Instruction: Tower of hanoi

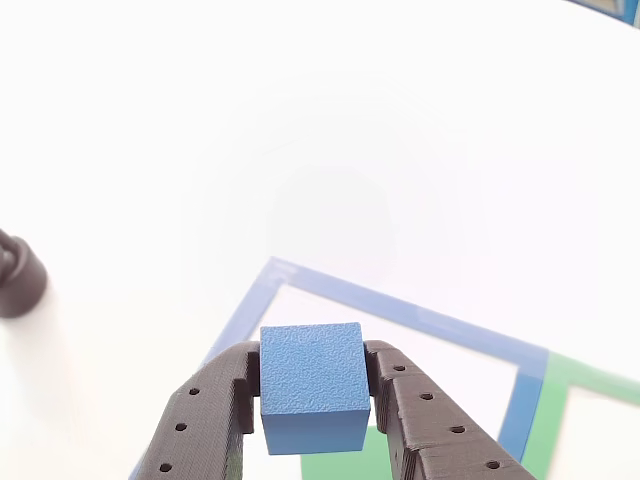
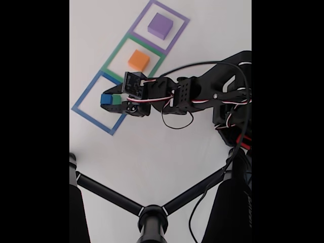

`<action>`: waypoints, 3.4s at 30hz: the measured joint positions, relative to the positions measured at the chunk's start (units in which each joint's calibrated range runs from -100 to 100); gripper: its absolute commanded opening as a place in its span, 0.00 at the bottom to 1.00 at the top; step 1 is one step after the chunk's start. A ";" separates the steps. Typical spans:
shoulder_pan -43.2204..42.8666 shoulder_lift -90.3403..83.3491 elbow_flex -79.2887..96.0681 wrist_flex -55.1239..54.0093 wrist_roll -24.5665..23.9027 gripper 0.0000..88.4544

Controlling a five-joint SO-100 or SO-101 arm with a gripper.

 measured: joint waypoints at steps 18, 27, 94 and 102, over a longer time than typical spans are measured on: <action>10.64 -32.33 -24.37 69.34 0.39 0.04; 17.03 -33.60 -57.01 107.14 0.00 0.04; 44.86 4.47 2.35 -5.94 0.00 0.04; 44.86 10.05 1.91 -11.32 0.20 0.04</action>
